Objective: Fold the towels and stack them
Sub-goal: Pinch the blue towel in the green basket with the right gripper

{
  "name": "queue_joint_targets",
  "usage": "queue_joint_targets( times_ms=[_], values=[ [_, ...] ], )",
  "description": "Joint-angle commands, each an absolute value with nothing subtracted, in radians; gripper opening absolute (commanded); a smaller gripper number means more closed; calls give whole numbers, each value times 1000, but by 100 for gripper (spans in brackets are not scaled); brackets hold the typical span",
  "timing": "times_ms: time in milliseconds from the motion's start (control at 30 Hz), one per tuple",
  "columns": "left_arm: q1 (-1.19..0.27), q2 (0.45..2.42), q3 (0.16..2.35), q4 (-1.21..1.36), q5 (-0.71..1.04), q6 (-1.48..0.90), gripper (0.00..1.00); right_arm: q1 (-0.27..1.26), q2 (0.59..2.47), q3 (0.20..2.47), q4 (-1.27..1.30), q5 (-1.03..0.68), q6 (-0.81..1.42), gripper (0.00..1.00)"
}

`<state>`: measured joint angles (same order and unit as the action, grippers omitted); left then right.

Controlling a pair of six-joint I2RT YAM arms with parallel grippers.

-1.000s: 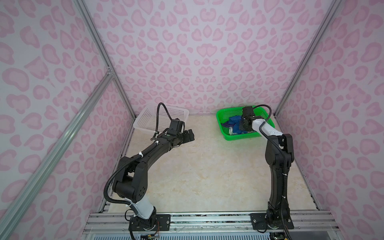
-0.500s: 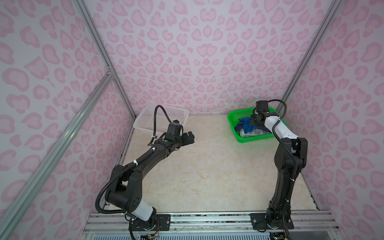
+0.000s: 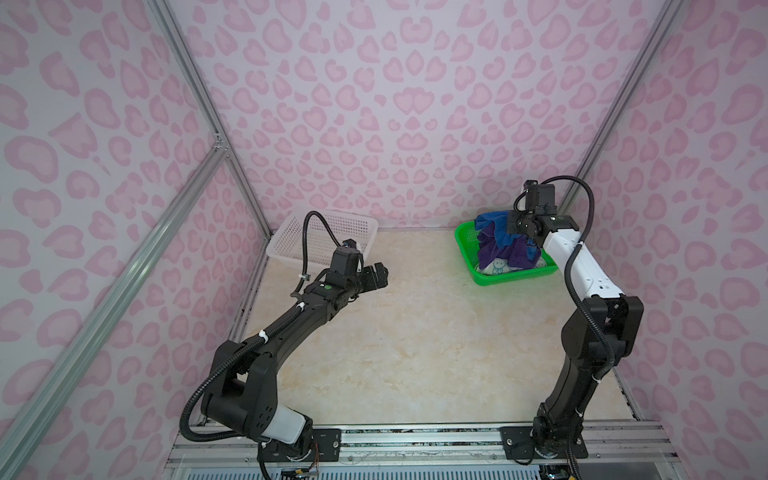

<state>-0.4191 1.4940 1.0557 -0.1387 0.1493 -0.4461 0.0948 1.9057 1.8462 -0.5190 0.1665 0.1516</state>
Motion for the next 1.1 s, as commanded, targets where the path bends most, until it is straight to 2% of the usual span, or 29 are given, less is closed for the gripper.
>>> queue_joint_targets(
  times_ms=[0, 133, 300, 467, 500, 667, 900, 967, 1067],
  values=[
    [-419, 1473, 1041, -104, 143, -448, 98, 95, 1942, 1837, -552, 125, 136, 0],
    [-419, 1471, 1036, -109, 139, -445, 98, 97, 1972, 1758, -545, 59, 152, 0],
    [-419, 1466, 1037, -117, 129, -437, 98, 102, 1975, 1675, -521, 23, 170, 5],
    [-419, 1448, 1014, -79, 136, -440, 98, 104, 1938, 1618, -480, 16, 169, 21],
    [-420, 1445, 1014, -73, 137, -440, 98, 103, 1932, 1616, -479, 13, 164, 20],
    [-420, 1445, 1012, -66, 141, -443, 98, 103, 1895, 1643, -486, 9, 153, 1],
    [-420, 1446, 1005, -60, 145, -445, 99, 104, 1831, 1666, -468, -11, 147, 0],
    [-419, 1445, 1006, -60, 147, -444, 99, 104, 1790, 1653, -427, -44, 143, 6],
    [-420, 1442, 1003, -58, 147, -442, 99, 104, 1738, 1626, -372, -59, 151, 21]
  ],
)
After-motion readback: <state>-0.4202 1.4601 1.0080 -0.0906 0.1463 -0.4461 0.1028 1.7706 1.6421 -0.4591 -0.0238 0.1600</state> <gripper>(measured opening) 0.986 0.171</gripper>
